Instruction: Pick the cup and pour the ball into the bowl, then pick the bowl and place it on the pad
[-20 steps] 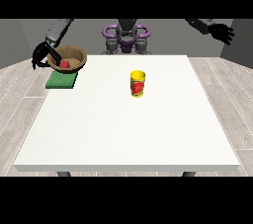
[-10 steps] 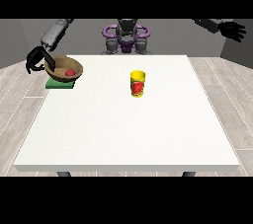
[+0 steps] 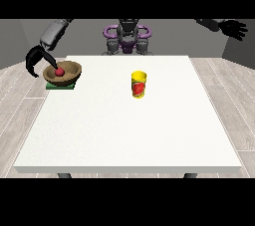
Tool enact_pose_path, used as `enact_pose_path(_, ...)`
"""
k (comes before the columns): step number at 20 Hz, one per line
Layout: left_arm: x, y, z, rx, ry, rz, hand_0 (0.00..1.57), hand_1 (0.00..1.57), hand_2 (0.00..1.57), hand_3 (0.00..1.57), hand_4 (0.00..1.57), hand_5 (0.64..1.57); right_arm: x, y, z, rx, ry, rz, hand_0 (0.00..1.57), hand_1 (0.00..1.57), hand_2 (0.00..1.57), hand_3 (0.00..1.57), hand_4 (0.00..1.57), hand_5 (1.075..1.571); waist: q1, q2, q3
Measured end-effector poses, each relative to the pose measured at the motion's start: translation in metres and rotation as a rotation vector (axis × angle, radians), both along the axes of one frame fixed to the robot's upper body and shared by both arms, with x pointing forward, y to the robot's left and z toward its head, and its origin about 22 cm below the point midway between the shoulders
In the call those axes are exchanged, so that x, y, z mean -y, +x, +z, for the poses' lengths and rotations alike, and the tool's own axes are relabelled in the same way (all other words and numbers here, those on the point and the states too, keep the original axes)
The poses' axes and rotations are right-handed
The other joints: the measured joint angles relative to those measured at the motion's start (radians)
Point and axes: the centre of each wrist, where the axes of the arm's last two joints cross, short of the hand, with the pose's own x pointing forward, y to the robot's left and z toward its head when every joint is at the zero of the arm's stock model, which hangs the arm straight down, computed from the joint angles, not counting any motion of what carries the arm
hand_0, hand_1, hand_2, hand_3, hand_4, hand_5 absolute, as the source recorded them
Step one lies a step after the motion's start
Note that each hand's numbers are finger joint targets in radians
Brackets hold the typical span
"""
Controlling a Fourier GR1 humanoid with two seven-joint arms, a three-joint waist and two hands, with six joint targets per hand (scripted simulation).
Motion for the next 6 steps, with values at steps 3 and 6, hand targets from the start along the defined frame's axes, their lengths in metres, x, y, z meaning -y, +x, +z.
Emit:
enact_pose_path(3,0.041,0.016,-0.012,-0.062,-0.007,-0.066,0.0,0.0,0.0,0.0,0.9,1.559,0.003,0.001,0.003,-0.059,0.004,0.005,0.0,0.0,0.0,0.0,0.0,1.356,0.003,-0.077,0.001)
enact_pose_path(6,0.062,0.02,-0.03,-0.154,-0.021,-0.082,0.0,0.0,0.0,0.0,0.9,1.559,-0.003,0.009,0.014,-0.09,0.016,0.051,0.0,0.0,0.0,0.0,0.48,1.434,-0.009,-0.179,-0.0001)
